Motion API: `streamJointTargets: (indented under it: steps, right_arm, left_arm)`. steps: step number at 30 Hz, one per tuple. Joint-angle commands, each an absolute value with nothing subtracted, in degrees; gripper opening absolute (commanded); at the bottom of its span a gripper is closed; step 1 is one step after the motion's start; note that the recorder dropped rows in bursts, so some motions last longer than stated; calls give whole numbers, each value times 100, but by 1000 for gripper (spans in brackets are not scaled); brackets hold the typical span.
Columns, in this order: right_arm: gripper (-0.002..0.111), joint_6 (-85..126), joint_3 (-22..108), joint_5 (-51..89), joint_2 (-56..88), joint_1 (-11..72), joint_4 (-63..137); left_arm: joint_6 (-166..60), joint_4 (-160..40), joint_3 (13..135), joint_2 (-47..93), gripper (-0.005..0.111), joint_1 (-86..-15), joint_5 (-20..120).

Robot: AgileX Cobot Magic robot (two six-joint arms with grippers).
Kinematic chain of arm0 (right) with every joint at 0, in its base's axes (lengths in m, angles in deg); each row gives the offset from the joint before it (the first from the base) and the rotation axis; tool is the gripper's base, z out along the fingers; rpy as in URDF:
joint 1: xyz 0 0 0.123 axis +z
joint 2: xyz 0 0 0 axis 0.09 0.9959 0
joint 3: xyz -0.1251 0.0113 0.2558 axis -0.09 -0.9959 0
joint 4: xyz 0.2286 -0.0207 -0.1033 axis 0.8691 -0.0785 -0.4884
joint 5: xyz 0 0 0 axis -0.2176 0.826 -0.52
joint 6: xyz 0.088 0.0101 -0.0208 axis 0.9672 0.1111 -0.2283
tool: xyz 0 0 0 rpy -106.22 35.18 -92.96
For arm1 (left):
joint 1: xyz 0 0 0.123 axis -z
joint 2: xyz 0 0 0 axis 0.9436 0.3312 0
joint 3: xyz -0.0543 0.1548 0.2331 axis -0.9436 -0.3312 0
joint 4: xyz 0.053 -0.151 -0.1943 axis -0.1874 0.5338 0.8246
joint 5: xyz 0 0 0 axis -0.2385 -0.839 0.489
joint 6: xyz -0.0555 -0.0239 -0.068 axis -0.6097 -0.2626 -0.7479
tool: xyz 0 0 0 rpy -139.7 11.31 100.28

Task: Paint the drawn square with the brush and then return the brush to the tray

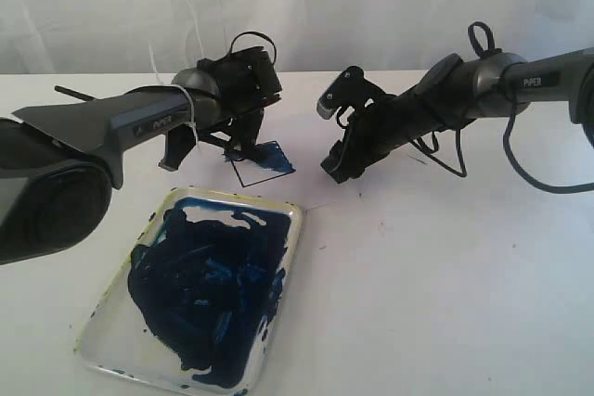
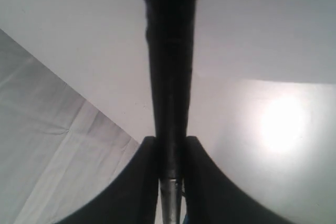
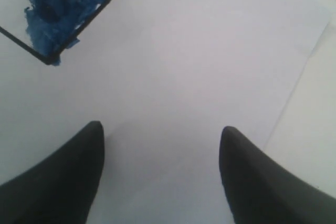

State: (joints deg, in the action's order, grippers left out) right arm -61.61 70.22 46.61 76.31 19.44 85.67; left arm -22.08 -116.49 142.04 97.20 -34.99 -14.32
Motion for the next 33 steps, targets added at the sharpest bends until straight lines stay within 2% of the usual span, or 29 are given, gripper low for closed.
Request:
streamJointTargets:
  steps: [1,14,33]
  right_arm:
    - [60,-6209,6952,4649,7733,1951,8352]
    - [60,-6209,6952,4647,7733,1951,8341]
    - [60,-6209,6952,4625,7733,1951,8341]
  left_arm:
    - [-2186,-11716,14211,9691,0,-3677,-1995]
    - [-2138,-11658,14211,9691,0,-3055,-1995]
    - [-2526,-10989,14211,9659,0,-3211,-1995]
